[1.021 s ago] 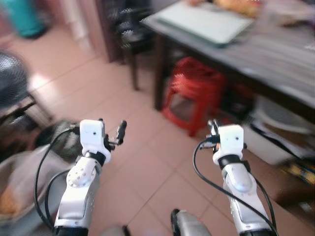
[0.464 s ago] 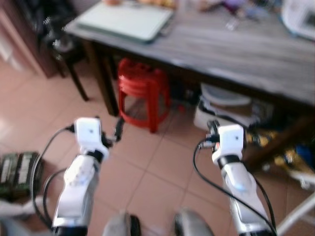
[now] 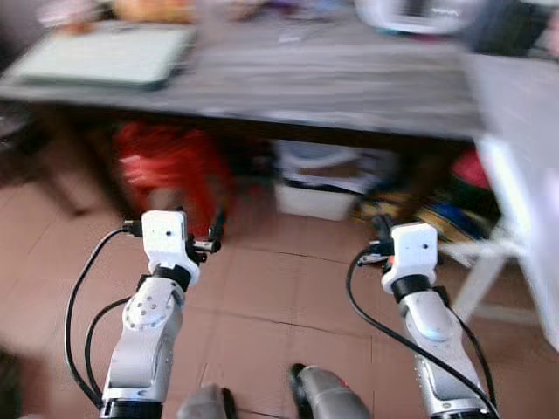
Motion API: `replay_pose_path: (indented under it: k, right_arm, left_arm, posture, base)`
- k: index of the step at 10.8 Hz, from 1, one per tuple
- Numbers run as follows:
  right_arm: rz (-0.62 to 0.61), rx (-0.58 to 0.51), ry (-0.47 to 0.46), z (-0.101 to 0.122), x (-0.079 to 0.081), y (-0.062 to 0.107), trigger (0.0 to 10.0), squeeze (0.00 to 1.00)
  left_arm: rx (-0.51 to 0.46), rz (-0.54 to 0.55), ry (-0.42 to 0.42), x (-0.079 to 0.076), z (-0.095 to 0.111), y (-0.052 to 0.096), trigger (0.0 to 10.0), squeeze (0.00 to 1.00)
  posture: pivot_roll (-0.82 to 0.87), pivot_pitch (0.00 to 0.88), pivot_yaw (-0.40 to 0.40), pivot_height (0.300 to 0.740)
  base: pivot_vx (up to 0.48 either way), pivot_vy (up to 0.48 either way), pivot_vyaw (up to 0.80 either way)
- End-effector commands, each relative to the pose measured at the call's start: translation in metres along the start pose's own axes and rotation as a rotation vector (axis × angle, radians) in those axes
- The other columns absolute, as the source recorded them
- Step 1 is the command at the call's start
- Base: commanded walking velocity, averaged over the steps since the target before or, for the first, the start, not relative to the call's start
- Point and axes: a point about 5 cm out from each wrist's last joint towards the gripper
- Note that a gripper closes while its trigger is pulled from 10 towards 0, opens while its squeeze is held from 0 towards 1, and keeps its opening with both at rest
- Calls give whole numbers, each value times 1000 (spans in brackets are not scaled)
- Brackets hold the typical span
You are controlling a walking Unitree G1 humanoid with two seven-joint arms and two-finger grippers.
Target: Setting the table
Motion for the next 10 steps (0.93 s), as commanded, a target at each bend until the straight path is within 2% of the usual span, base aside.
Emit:
replay_pose_path:
  k: [1, 2, 3, 5, 7, 10]
  right_arm:
    - [5, -14, -8, 4, 2, 2, 10000, 0]
    - [8, -28, -3, 7, 4, 2, 10000, 0]
    - [15, -42, -2, 9, 5, 3, 10000, 0]
    - [17, -42, -1, 10, 6, 3, 10000, 0]
    - [17, -35, -4, 10, 6, 3, 10000, 0]
    - [44, -67, 24, 17, 10, 5, 10000, 0]
  left_arm:
    - [4, 20, -18, 6, 0, 3, 10000, 0]
    - [5, -6, 1, 4, 0, 4, 10000, 0]
    - [-1, -29, 17, 0, 1, 7, 10000, 0]
    - [8, -32, 14, -1, 0, 7, 10000, 0]
    - [10, -28, 9, 1, 1, 8, 10000, 0]
    - [12, -21, 8, 2, 1, 10, 10000, 0]
  posture:
    - [-74, 141, 29, 740]
    - [-75, 142, 29, 740]
    - [-74, 143, 30, 740]
    - [-74, 144, 30, 740]
    - [-72, 146, 31, 740]
    - [-70, 146, 30, 740]
  base:
    - [0, 0, -800]
    - [0, 0, -800]
    - [0, 0, 0]
    - [0, -298, 0]
    - [0, -142, -800]
    - [0, 0, 0]
Point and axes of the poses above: a point about 5 cm out from each wrist's last joint towards the gripper, its own y axis pointing back from the gripper into the wrist, its own z axis along the axis of the wrist's last joint, x = y × z, and after that the axes turned 13 degrees about -y, right-handed
